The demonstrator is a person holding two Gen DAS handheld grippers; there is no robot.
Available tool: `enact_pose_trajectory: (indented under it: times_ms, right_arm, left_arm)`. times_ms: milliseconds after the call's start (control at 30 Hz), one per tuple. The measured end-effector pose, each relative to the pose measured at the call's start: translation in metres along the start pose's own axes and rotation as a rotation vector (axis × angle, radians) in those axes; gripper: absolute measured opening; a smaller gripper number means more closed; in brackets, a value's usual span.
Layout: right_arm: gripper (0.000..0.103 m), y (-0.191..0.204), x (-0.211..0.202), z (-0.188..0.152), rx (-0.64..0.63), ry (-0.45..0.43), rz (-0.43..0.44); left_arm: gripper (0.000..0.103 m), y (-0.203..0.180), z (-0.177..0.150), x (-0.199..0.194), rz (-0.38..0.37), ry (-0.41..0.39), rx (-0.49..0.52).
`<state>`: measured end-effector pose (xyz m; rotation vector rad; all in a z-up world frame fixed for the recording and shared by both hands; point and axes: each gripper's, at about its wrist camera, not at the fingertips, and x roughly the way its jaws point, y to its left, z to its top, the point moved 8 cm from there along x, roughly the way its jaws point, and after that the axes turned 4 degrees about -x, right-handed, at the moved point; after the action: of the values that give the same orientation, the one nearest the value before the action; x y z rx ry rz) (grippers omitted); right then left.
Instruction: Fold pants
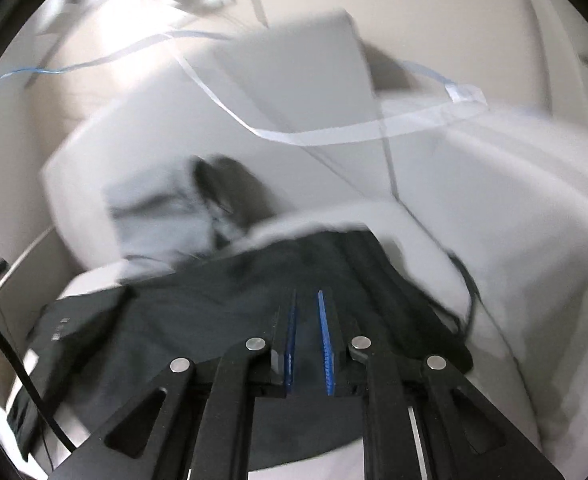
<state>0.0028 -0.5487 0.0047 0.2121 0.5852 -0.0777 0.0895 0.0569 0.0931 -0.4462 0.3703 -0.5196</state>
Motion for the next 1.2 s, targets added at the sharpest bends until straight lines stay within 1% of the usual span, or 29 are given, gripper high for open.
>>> enact_pose_trajectory:
  times_ms: [67, 100, 167, 200, 233, 267, 300, 333, 367, 400, 433, 467, 533, 567, 600, 633, 667, 700, 767, 833, 867, 933, 967, 1033, 1067, 1100, 1200]
  right_arm:
    - [0.012, 0.024, -0.013, 0.015, -0.027, -0.041, 0.030]
    - [0.012, 0.036, -0.023, 0.022, -0.036, -0.065, 0.052]
    - [0.015, 0.066, -0.037, 0.038, -0.054, -0.111, 0.102]
    - [0.017, 0.081, -0.045, 0.044, -0.068, -0.133, 0.128]
    - [0.019, 0.101, -0.050, 0.051, -0.098, -0.155, 0.161]
    - [0.021, 0.119, -0.055, 0.055, -0.131, -0.173, 0.189]
    - [0.024, 0.138, -0.063, 0.058, -0.177, -0.204, 0.233]
    - [0.038, 0.157, -0.068, 0.059, -0.226, -0.213, 0.271]
    - [0.062, 0.175, -0.070, 0.058, -0.266, -0.218, 0.307]
    - [0.073, 0.194, -0.073, 0.056, -0.310, -0.225, 0.347]
    - [0.083, 0.213, -0.076, 0.053, -0.360, -0.240, 0.385]
    - [0.084, 0.228, -0.079, 0.050, -0.407, -0.255, 0.411]
    - [0.084, 0.262, -0.076, 0.039, -0.530, -0.270, 0.451]
    - [0.084, 0.278, -0.072, 0.033, -0.594, -0.267, 0.468]
    - [0.084, 0.292, -0.068, 0.024, -0.656, -0.262, 0.491]
    - [0.084, 0.309, -0.063, 0.013, -0.730, -0.255, 0.509]
    - [0.084, 0.319, -0.061, 0.003, -0.792, -0.254, 0.509]
    - [0.084, 0.331, -0.053, -0.010, -0.876, -0.253, 0.504]
    - [0.084, 0.351, -0.040, -0.037, -1.032, -0.245, 0.513]
    - [0.084, 0.363, -0.022, -0.066, -1.201, -0.235, 0.519]
    - [0.083, 0.367, -0.015, -0.079, -1.269, -0.226, 0.522]
    - [0.081, 0.371, -0.001, -0.107, -1.418, -0.209, 0.538]
    - [0.079, 0.373, 0.004, -0.117, -1.476, -0.203, 0.544]
    - [0.076, 0.375, 0.017, -0.133, -1.572, -0.183, 0.563]
    - [0.074, 0.376, 0.024, -0.138, -1.603, -0.170, 0.576]
    - [0.073, 0.377, 0.029, -0.143, -1.637, -0.162, 0.589]
    - [0.071, 0.380, 0.046, -0.158, -1.751, -0.162, 0.612]
  left_arm:
    - [0.004, 0.016, 0.031, -0.084, -0.033, -0.175, -0.120]
    - [0.004, 0.026, 0.045, -0.133, -0.054, -0.284, -0.184]
    - [0.004, 0.043, 0.062, -0.221, -0.106, -0.482, -0.297]
    - [0.004, 0.050, 0.066, -0.272, -0.132, -0.601, -0.345]
    - [0.004, 0.052, 0.066, -0.311, -0.130, -0.691, -0.355]
    - [0.004, 0.051, 0.064, -0.351, -0.101, -0.776, -0.330]
    - [0.013, 0.044, 0.059, -0.389, -0.043, -0.850, -0.265]
    - [0.028, 0.038, 0.055, -0.416, 0.029, -0.895, -0.198]
    - [0.085, 0.027, 0.046, -0.444, 0.132, -0.938, -0.106]
    - [0.099, 0.021, 0.040, -0.461, 0.198, -0.959, -0.044]
    - [0.102, 0.014, 0.034, -0.473, 0.265, -0.965, 0.037]
    - [0.102, 0.007, 0.028, -0.478, 0.332, -0.942, 0.135]
    - [0.102, -0.005, 0.016, -0.472, 0.463, -0.864, 0.335]
    - [0.102, -0.009, 0.007, -0.464, 0.516, -0.826, 0.424]
    - [0.102, -0.011, -0.003, -0.452, 0.549, -0.771, 0.506]
    - [0.102, -0.011, -0.011, -0.440, 0.574, -0.725, 0.554]
    - [0.102, -0.010, -0.020, -0.426, 0.601, -0.680, 0.601]
    - [0.102, -0.011, -0.033, -0.404, 0.623, -0.628, 0.652]
    - [0.102, -0.012, -0.057, -0.365, 0.654, -0.539, 0.713]
    - [0.102, -0.012, -0.086, -0.305, 0.633, -0.396, 0.742]
    - [0.101, -0.010, -0.100, -0.284, 0.622, -0.324, 0.756]
    - [0.093, -0.005, -0.132, -0.232, 0.584, -0.131, 0.807]
    - [0.085, -0.003, -0.147, -0.210, 0.560, -0.045, 0.842]
    - [0.080, 0.002, -0.178, -0.166, 0.491, 0.158, 0.890]
    - [0.079, 0.005, -0.192, -0.148, 0.445, 0.256, 0.901]
    - [0.078, 0.006, -0.205, -0.136, 0.415, 0.329, 0.901]
    - [0.076, 0.019, -0.226, -0.110, 0.345, 0.489, 0.932]
